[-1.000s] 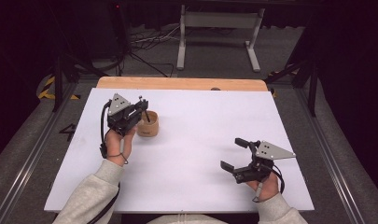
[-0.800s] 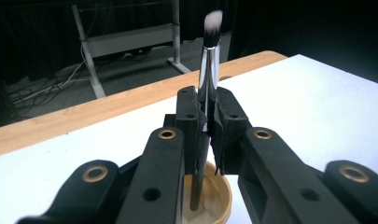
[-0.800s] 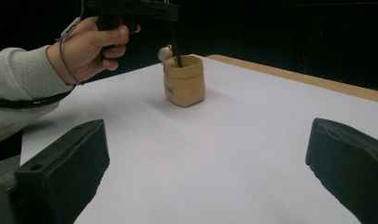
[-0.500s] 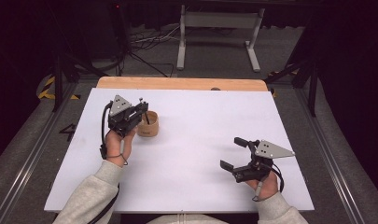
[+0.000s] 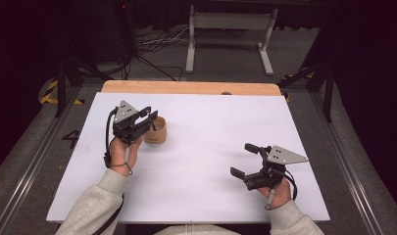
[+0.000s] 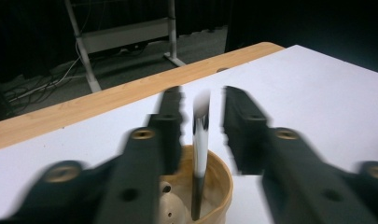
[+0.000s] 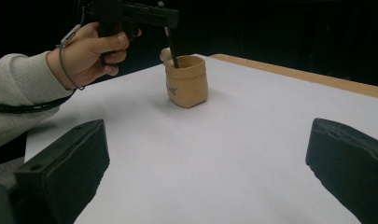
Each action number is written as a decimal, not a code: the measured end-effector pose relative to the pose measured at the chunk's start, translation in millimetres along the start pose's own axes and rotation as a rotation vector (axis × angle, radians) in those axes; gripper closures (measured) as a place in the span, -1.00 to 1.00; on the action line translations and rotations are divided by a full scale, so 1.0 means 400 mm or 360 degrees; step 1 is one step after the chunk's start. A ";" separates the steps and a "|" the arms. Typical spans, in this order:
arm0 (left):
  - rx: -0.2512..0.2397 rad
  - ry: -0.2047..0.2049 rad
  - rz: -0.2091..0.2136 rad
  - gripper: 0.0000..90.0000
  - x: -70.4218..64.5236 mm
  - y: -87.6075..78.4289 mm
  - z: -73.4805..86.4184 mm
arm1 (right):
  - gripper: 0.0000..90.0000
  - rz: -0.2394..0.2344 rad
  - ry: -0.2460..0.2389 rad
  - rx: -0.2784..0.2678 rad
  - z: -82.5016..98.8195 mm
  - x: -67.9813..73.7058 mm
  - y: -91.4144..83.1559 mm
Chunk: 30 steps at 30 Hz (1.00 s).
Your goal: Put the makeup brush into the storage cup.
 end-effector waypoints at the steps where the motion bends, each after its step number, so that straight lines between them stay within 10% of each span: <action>1: -0.0016 -0.0006 0.0001 0.17 0.001 -0.005 -0.002 | -1.00 -0.0003 -0.0002 -0.0001 0.000 -0.002 0.000; 13: -0.0151 -0.0060 0.0131 -0.84 0.010 -0.093 0.002 | -1.00 -0.0004 -0.0018 -0.0026 -0.022 -0.024 0.004; 30: -0.0276 0.0000 0.0268 -0.91 -0.004 -0.201 0.039 | -1.00 0.0081 -0.0082 -0.0026 -0.046 -0.070 0.000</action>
Point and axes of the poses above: each handheld gripper's, and its own axes: y roughly forward along the jaws, z roughly out of its underside, x roughly to its left, the point moved 6 cm from there along y, roughly forward along the jaws, and after that the axes turned 13 degrees about x, right-handed, at the moved point
